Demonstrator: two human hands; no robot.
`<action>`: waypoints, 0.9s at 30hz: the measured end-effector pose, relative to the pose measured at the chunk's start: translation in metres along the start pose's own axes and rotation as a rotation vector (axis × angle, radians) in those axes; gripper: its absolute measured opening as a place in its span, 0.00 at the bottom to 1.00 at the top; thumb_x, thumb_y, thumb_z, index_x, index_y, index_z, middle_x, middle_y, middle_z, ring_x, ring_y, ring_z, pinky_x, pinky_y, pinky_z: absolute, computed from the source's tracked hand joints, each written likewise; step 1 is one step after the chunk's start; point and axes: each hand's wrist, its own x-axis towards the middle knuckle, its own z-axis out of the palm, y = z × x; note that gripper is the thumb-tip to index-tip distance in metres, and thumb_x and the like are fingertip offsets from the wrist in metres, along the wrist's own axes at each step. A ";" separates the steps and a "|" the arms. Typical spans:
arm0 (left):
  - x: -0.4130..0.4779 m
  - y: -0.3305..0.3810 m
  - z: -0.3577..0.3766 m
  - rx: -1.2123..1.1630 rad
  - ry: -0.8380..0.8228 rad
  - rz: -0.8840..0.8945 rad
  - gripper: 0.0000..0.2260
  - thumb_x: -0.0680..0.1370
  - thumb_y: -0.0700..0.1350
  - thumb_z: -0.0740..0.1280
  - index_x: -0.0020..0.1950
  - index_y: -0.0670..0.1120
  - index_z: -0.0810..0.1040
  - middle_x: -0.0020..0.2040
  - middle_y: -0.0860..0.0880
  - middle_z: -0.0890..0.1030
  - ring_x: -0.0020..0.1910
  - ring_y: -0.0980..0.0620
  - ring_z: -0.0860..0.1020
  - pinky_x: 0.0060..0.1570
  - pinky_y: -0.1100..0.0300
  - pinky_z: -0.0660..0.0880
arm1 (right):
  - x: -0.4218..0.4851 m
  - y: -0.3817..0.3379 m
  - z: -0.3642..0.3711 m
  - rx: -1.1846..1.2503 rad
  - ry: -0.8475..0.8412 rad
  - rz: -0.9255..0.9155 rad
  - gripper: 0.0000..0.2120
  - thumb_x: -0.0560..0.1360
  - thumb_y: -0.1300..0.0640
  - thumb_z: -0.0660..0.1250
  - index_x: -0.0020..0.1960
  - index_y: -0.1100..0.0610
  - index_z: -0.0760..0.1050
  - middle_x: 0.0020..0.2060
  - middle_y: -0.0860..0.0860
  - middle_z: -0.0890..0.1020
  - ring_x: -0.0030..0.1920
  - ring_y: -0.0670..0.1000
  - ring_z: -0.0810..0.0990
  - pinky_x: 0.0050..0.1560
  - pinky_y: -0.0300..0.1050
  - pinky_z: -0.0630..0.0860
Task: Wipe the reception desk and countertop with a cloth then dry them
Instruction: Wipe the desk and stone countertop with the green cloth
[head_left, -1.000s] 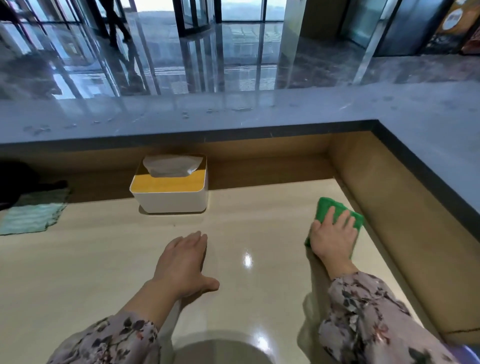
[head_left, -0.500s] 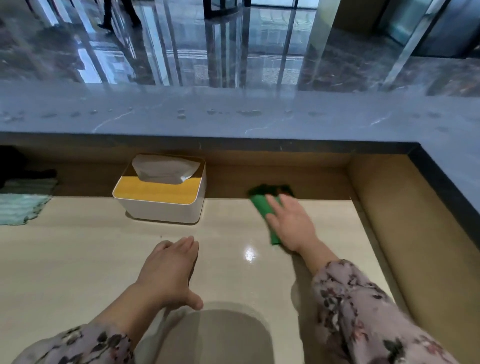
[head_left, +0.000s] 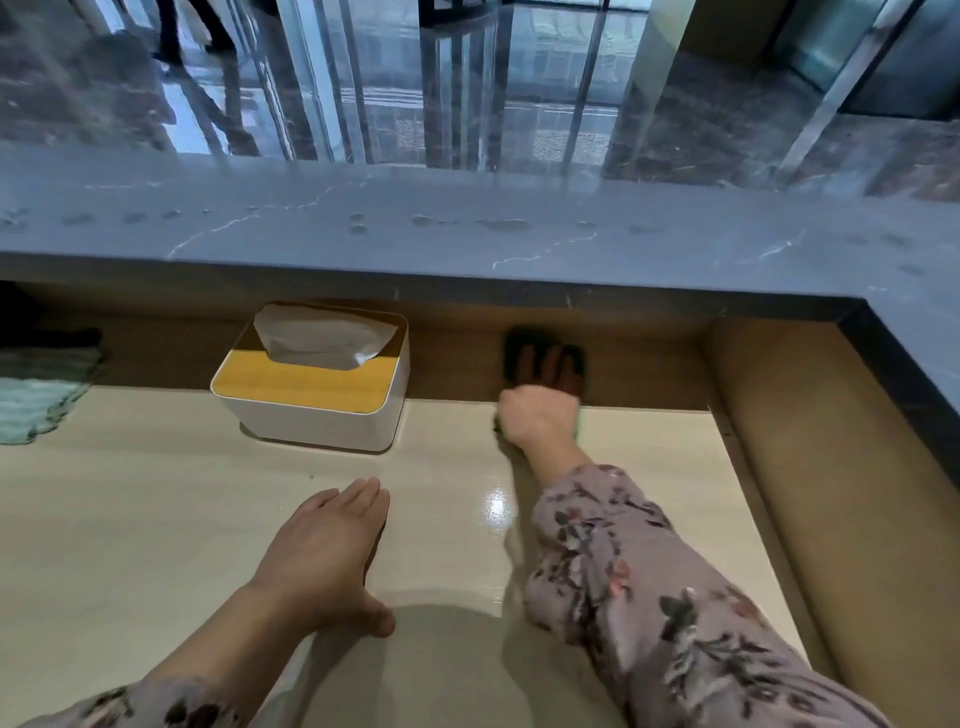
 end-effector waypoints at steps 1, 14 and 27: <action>0.001 0.000 0.002 -0.001 -0.001 -0.003 0.56 0.60 0.69 0.71 0.79 0.48 0.49 0.79 0.51 0.51 0.77 0.54 0.52 0.74 0.60 0.47 | -0.001 -0.023 0.003 0.030 -0.004 -0.130 0.32 0.79 0.50 0.50 0.79 0.54 0.41 0.77 0.61 0.43 0.77 0.63 0.43 0.75 0.58 0.42; 0.001 -0.003 0.005 0.007 -0.001 0.016 0.56 0.60 0.70 0.71 0.78 0.47 0.51 0.79 0.50 0.53 0.77 0.52 0.54 0.74 0.58 0.50 | -0.001 0.138 -0.017 0.164 -0.062 0.100 0.23 0.82 0.48 0.48 0.75 0.54 0.60 0.74 0.60 0.62 0.71 0.60 0.65 0.69 0.53 0.64; -0.029 -0.033 0.007 -0.179 0.127 0.081 0.46 0.66 0.65 0.70 0.78 0.49 0.56 0.79 0.52 0.54 0.77 0.53 0.53 0.72 0.64 0.45 | -0.078 0.049 0.031 0.060 0.101 0.055 0.27 0.82 0.46 0.43 0.79 0.53 0.46 0.78 0.59 0.50 0.77 0.60 0.50 0.75 0.54 0.50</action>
